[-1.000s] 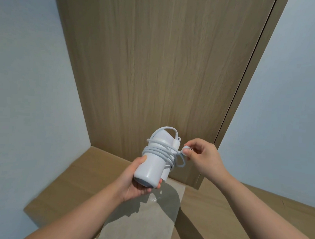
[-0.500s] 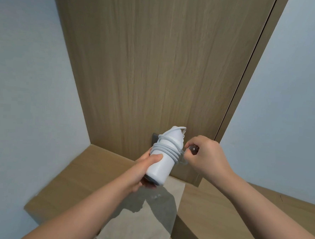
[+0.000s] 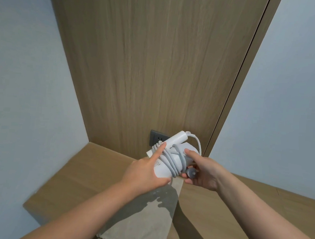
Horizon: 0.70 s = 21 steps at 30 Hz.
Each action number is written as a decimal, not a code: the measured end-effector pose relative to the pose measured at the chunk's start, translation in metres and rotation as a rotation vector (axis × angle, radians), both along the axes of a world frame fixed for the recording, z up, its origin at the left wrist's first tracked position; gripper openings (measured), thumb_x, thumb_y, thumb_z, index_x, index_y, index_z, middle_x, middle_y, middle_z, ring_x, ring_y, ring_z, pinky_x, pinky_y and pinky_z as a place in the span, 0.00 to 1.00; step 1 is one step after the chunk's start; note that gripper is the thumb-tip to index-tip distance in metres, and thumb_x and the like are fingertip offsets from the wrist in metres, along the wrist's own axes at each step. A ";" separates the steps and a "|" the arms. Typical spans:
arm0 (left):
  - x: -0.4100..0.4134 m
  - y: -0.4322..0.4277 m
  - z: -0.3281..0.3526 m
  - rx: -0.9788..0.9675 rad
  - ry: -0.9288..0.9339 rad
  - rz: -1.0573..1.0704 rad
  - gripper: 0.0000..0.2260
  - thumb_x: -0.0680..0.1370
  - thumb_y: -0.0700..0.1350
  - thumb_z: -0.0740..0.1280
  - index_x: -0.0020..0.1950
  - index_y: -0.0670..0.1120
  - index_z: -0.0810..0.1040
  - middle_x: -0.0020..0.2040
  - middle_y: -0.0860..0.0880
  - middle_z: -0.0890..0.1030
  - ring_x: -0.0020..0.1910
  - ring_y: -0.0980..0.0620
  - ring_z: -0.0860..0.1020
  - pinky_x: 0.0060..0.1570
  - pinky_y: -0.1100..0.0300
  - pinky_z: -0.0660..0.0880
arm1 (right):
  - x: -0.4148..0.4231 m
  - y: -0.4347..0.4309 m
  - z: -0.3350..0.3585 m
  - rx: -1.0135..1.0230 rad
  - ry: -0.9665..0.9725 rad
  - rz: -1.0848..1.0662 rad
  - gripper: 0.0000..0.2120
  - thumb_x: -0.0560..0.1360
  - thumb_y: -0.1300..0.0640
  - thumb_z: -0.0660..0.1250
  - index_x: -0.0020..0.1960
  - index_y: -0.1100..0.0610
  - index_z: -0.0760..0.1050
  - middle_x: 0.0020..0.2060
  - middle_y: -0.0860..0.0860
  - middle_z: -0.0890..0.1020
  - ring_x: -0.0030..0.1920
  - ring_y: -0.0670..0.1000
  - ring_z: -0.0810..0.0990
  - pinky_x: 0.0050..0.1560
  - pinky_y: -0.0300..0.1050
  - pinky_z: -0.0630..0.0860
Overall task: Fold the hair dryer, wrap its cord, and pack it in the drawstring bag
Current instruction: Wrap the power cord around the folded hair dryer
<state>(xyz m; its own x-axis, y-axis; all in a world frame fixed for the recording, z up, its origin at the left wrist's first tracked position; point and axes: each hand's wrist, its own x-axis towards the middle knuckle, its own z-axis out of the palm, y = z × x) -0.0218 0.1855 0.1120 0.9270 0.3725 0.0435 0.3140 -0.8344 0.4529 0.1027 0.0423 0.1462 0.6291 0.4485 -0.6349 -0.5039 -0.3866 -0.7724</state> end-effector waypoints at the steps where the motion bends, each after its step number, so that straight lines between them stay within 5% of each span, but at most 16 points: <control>1: 0.000 -0.001 0.001 0.038 -0.005 -0.011 0.43 0.71 0.63 0.66 0.74 0.66 0.37 0.55 0.51 0.79 0.48 0.49 0.77 0.41 0.60 0.71 | -0.002 0.002 -0.001 -0.002 0.002 -0.026 0.23 0.73 0.45 0.68 0.57 0.62 0.73 0.47 0.60 0.77 0.36 0.54 0.79 0.34 0.46 0.78; 7: 0.003 0.001 -0.002 0.148 -0.009 -0.020 0.44 0.71 0.63 0.65 0.73 0.64 0.34 0.58 0.49 0.77 0.49 0.48 0.77 0.40 0.60 0.70 | -0.013 0.016 -0.009 0.089 -0.044 -0.147 0.19 0.70 0.49 0.72 0.55 0.56 0.70 0.45 0.54 0.76 0.46 0.53 0.78 0.61 0.56 0.72; 10: 0.002 0.007 -0.001 0.190 -0.005 -0.019 0.44 0.71 0.63 0.65 0.73 0.65 0.34 0.56 0.48 0.77 0.48 0.47 0.77 0.40 0.59 0.70 | -0.017 0.021 -0.012 0.105 -0.036 -0.113 0.12 0.71 0.48 0.71 0.47 0.53 0.71 0.43 0.51 0.75 0.45 0.52 0.75 0.64 0.56 0.68; 13: 0.002 0.013 -0.004 0.169 0.017 -0.053 0.45 0.71 0.63 0.66 0.73 0.66 0.33 0.57 0.48 0.77 0.47 0.47 0.77 0.42 0.57 0.74 | -0.018 0.020 -0.011 0.154 -0.014 -0.128 0.16 0.70 0.51 0.73 0.53 0.56 0.73 0.47 0.56 0.77 0.48 0.55 0.78 0.59 0.55 0.76; 15: 0.001 0.014 -0.006 -0.040 -0.003 -0.065 0.45 0.71 0.61 0.68 0.71 0.68 0.33 0.55 0.50 0.78 0.46 0.50 0.78 0.42 0.59 0.74 | -0.014 0.017 -0.007 0.172 -0.038 -0.158 0.16 0.69 0.54 0.74 0.52 0.57 0.74 0.46 0.57 0.78 0.45 0.55 0.79 0.55 0.56 0.79; 18: 0.002 0.016 -0.006 -0.608 -0.107 0.080 0.44 0.74 0.57 0.69 0.72 0.67 0.36 0.46 0.54 0.80 0.41 0.58 0.79 0.40 0.64 0.73 | -0.007 0.011 -0.002 0.150 -0.119 -0.115 0.14 0.67 0.56 0.75 0.49 0.57 0.75 0.45 0.57 0.79 0.44 0.55 0.80 0.52 0.57 0.81; 21: 0.017 0.031 0.003 -0.928 -0.130 0.294 0.39 0.73 0.63 0.65 0.77 0.61 0.45 0.63 0.51 0.77 0.57 0.50 0.77 0.56 0.51 0.73 | -0.006 0.007 0.001 0.076 -0.244 -0.015 0.17 0.66 0.54 0.76 0.51 0.57 0.76 0.46 0.57 0.81 0.45 0.55 0.81 0.46 0.52 0.82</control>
